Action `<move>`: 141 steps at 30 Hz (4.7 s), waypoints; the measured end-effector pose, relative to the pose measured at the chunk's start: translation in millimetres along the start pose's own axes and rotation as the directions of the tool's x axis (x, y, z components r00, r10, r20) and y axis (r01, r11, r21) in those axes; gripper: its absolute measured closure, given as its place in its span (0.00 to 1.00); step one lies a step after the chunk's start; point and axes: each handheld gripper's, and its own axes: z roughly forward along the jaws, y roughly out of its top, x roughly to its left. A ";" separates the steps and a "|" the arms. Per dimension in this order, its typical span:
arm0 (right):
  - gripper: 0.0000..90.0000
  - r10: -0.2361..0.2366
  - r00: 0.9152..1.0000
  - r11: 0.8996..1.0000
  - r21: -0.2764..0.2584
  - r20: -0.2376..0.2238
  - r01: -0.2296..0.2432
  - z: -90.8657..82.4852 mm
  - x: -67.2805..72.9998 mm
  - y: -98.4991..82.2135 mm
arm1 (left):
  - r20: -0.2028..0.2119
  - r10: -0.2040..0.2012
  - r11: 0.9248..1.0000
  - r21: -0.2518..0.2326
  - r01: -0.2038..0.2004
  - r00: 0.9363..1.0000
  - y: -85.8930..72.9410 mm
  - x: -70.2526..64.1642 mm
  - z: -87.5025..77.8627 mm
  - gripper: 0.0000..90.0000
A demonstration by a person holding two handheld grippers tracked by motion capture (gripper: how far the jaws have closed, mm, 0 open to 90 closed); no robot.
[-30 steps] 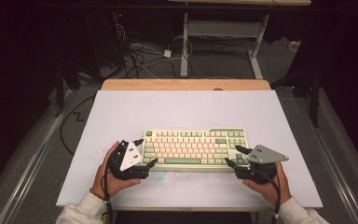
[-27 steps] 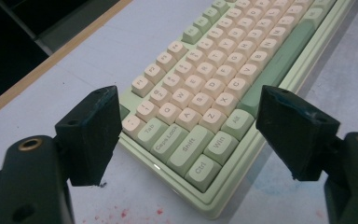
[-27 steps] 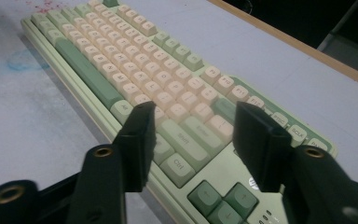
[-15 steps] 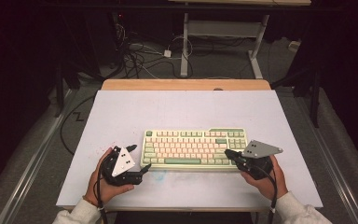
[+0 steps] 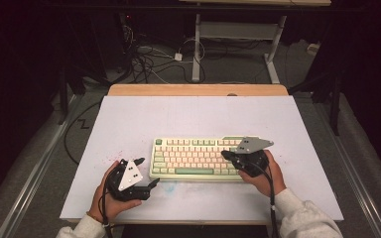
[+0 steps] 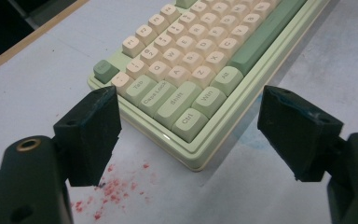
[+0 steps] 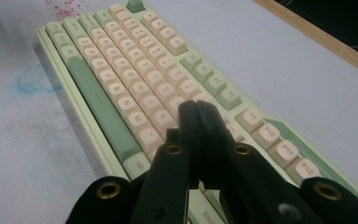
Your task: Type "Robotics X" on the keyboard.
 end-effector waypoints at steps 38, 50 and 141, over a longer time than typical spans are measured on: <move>1.00 -0.038 0.999 0.988 0.149 0.023 0.034 54.7 2.2 13.9 | 0.005 0.000 1.000 0.013 0.000 1.000 -2.4 1.5 0.5 0.23; 0.95 0.012 1.000 1.000 -0.015 -0.002 -0.012 23.8 -1.5 18.0 | -0.001 0.003 1.000 0.019 -0.003 1.000 -2.5 1.5 0.0 0.23; 0.29 0.074 0.978 0.992 -0.115 0.197 -0.052 -66.8 8.2 -63.7 | 0.170 -0.069 0.975 0.221 0.030 0.983 105.1 5.9 100.7 0.97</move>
